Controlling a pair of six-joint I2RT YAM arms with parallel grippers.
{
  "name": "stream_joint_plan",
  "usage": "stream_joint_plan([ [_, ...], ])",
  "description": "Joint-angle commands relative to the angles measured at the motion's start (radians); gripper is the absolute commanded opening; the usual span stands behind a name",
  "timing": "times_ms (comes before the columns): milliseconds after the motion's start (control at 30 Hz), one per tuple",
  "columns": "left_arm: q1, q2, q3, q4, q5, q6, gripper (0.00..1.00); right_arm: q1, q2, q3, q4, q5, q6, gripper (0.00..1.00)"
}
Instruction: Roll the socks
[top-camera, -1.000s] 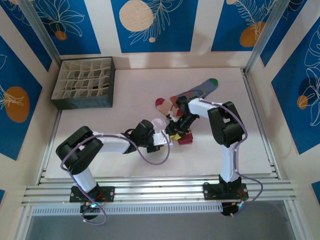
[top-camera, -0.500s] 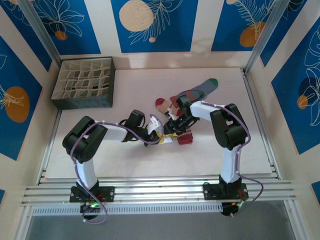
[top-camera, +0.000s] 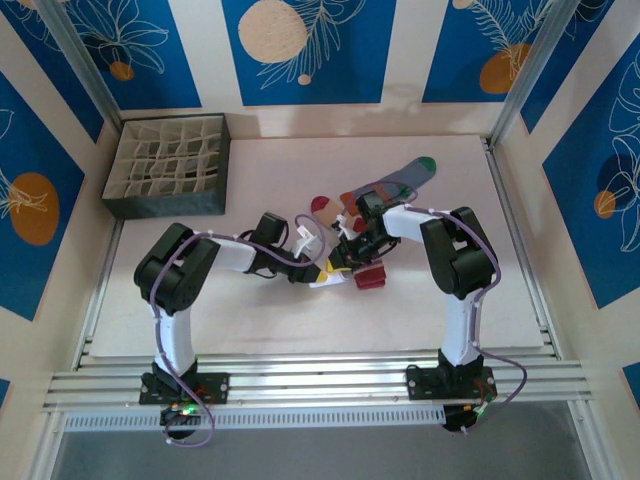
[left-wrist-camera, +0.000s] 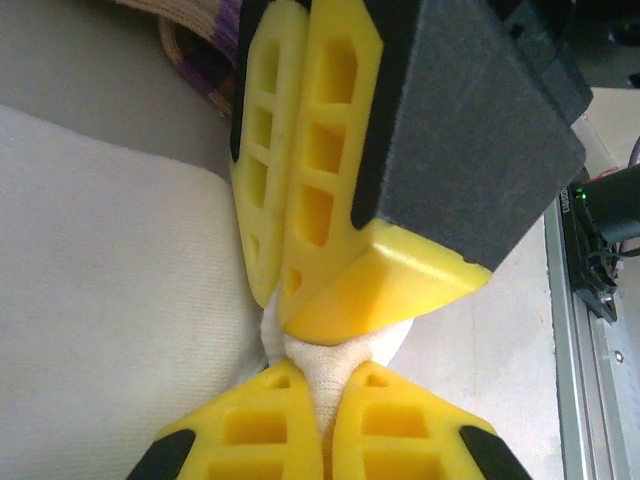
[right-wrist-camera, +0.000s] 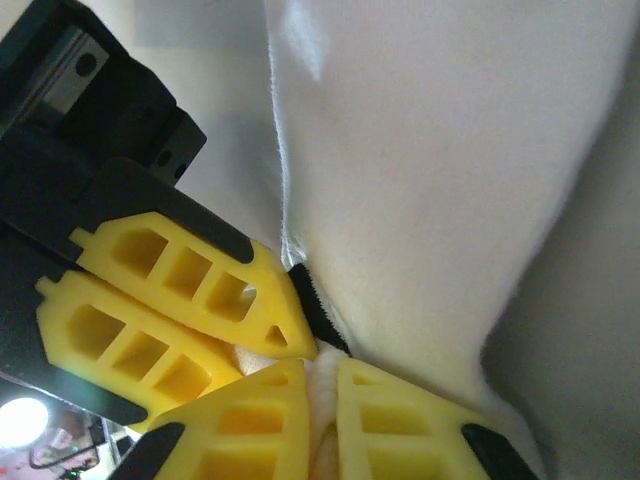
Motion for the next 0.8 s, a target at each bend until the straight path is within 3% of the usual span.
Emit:
stream_joint_plan([
  [0,0.032,0.048,-0.033,-0.091,-0.183,-0.012,0.0,0.02,0.031,-0.005,-0.108,0.074,0.01,0.02],
  [167,0.025,-0.048,-0.093,-0.039,-0.226,0.062,0.19,0.023,0.06,0.026,-0.177,0.15,0.036,0.0],
  [333,-0.005,-0.177,-0.161,0.018,-0.256,0.194,0.28,0.024,0.083,0.059,-0.221,0.171,0.046,0.0],
  [467,-0.033,-0.311,-0.301,0.261,-0.297,0.241,0.33,0.026,0.096,0.082,-0.24,0.166,0.039,0.0],
  [567,-0.057,-0.375,-0.376,0.384,-0.378,0.279,0.35,0.027,0.105,0.095,-0.257,0.159,0.031,0.0],
  [767,-0.22,-0.409,-0.345,0.252,-0.641,0.556,0.39,0.03,0.117,0.119,-0.293,0.156,0.012,0.0],
])
